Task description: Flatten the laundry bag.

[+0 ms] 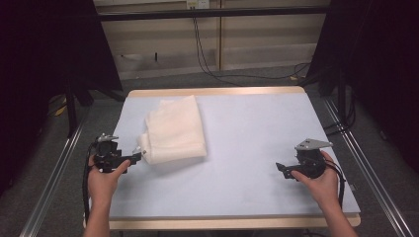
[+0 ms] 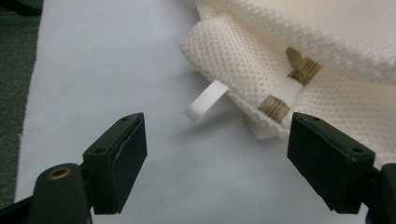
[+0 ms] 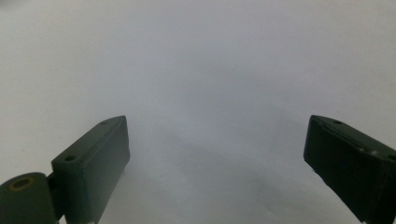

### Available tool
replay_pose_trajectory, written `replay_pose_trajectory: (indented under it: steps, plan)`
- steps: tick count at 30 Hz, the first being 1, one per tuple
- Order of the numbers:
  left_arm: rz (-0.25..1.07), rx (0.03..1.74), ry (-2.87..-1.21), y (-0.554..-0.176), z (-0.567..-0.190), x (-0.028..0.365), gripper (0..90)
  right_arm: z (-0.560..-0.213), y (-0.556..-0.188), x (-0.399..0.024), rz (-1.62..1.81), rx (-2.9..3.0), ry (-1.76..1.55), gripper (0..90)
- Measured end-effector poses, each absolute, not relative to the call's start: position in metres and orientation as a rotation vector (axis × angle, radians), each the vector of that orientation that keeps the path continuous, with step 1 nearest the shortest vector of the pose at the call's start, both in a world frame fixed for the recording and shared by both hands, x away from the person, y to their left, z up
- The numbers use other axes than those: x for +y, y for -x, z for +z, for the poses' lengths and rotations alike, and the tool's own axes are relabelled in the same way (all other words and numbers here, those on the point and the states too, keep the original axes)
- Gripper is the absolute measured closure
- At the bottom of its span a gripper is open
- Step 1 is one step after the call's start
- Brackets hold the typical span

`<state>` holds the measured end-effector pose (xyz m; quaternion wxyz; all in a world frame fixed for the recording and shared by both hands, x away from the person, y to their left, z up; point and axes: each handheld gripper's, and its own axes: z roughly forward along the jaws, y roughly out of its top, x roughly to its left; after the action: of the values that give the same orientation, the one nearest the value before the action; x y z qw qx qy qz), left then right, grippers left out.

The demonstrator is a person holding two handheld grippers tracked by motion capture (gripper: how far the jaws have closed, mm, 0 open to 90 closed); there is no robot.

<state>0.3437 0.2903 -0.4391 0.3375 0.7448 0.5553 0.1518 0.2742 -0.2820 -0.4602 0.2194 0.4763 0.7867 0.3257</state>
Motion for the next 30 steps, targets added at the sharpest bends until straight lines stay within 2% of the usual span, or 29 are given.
replay_pose_trajectory:
  steps: [5, 12, 14, 17, 21, 22, 24, 30]
  plan:
    - [0.335, 1.458, -1.938, -0.354, -0.441, 0.281, 20.7, -0.461, -0.276, -0.28, 0.898, 2.188, -1.319, 6.4]
    - [0.244, 1.497, -1.895, -0.365, -0.446, 0.273, 30.1, -0.461, -0.277, -0.281, 0.901, 2.165, -1.333, 6.2]
    - [0.182, 1.509, -1.878, -0.369, -0.448, 0.273, 34.4, -0.461, -0.278, -0.282, 0.903, 2.171, -1.324, 6.2]
    - [0.169, 1.525, -1.856, -0.37, -0.45, 0.272, 35.9, -0.461, -0.278, -0.282, 0.903, 2.174, -1.326, 6.2]
    - [0.142, 1.532, -1.835, -0.372, -0.451, 0.27, 45.1, -0.46, -0.278, -0.282, 0.905, 2.171, -1.33, 6.2]
    - [0.144, 1.535, -1.828, -0.371, -0.45, 0.268, 51.5, -0.46, -0.278, -0.282, 0.899, 2.172, -1.324, 6.3]
    - [0.157, 1.534, -1.832, -0.371, -0.449, 0.268, 53.1, -0.46, -0.278, -0.282, 0.899, 2.172, -1.324, 6.3]
    - [0.154, 1.546, -1.814, -0.37, -0.442, 0.267, 70.7, -0.46, -0.278, -0.281, 0.901, 2.176, -1.317, 6.4]
